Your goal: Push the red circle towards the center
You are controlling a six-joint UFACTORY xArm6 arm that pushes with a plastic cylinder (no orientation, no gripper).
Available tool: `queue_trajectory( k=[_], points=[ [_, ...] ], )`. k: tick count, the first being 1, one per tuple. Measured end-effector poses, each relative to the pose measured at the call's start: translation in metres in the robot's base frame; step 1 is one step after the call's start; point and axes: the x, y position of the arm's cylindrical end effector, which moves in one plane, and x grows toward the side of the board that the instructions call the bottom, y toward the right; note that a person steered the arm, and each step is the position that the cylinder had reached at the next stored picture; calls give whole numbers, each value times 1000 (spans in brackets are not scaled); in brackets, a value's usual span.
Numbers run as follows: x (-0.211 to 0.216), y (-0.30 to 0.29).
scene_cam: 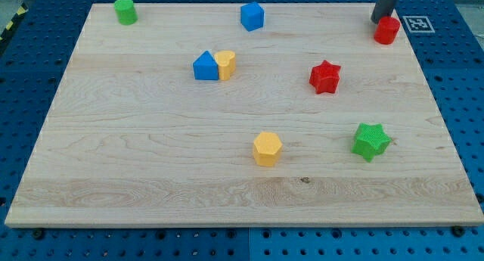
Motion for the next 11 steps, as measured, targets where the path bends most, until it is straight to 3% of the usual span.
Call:
queue_trajectory(
  k=[1, 3, 4, 8, 9, 10, 11],
  points=[
    [10, -14],
    [-17, 30],
    [32, 29],
    [114, -52],
    [101, -111],
    [97, -121],
    [94, -79]
  ],
)
